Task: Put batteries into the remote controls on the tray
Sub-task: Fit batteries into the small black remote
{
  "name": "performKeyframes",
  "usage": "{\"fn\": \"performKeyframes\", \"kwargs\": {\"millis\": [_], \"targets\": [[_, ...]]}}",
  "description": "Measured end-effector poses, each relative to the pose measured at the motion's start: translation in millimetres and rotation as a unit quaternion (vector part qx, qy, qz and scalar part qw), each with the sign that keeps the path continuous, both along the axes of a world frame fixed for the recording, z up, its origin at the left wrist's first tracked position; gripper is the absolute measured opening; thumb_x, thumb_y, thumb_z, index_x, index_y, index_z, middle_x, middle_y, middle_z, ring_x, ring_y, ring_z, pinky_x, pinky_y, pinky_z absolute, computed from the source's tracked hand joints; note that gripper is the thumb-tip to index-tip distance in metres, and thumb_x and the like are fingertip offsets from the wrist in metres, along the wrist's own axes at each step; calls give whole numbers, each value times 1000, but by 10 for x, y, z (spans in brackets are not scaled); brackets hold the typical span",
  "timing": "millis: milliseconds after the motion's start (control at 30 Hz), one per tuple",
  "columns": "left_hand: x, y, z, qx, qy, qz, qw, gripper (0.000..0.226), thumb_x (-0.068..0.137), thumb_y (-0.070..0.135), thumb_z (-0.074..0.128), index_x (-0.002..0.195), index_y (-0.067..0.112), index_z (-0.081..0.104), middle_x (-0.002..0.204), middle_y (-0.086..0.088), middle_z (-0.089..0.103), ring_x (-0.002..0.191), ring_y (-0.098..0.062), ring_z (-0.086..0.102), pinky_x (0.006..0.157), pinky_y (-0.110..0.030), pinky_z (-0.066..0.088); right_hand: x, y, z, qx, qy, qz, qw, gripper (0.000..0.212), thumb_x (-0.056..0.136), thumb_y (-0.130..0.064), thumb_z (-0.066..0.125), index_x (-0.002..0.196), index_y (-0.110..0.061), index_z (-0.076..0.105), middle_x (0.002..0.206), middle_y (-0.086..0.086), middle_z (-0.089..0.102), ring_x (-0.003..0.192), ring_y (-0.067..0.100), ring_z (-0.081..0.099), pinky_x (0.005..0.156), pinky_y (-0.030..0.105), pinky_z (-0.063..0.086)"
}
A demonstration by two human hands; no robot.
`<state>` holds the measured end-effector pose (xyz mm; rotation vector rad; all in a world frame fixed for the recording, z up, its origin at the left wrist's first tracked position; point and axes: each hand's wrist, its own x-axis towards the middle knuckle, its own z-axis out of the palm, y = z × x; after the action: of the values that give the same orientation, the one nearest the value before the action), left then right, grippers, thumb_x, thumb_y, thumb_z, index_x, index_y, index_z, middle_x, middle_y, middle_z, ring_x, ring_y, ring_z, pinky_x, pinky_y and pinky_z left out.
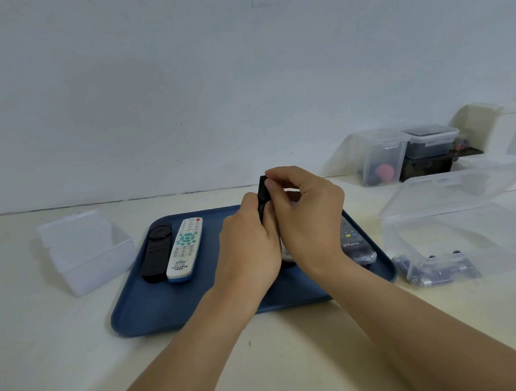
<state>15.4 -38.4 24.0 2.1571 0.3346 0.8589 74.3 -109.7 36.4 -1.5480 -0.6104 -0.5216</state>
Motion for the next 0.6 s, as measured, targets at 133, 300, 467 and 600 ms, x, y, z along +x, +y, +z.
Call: {"fn": "performKeyframes", "kwargs": {"millis": [133,300,467,600], "targets": [[-7,9,-10,10,15,3,1000,28,105,33,41,78,24,39,67,-8,59,60,-30,60,53,-46,48,27,30,-10,-31,-19,-18,999,15,93,-9,64,98,-18,75,86,-14,71,79,3,67,74,21,54],[-39,38,8,12,34,4,999,26,105,28,42,80,20,44,69,-6,60,62,-26,57,51,-42,43,95,88,-12,-68,-50,-27,996,13,92,-7,61,97,-16,69,88,-7,68,80,6,63,72,21,51],[-38,28,12,-33,68,-10,997,27,105,34,39,83,19,45,78,-12,65,59,-34,65,46,-48,55,177,69,-23,-79,-11,24,997,13,91,-9,62,97,-18,68,84,-8,66,77,5,62,65,14,46],[-44,14,24,-33,65,-18,997,26,106,32,38,87,17,47,77,-13,65,48,-30,63,38,-30,48,211,22,-6,-59,33,60,996,12,92,-10,63,96,-20,68,80,-6,65,71,10,62,63,26,53]]}}
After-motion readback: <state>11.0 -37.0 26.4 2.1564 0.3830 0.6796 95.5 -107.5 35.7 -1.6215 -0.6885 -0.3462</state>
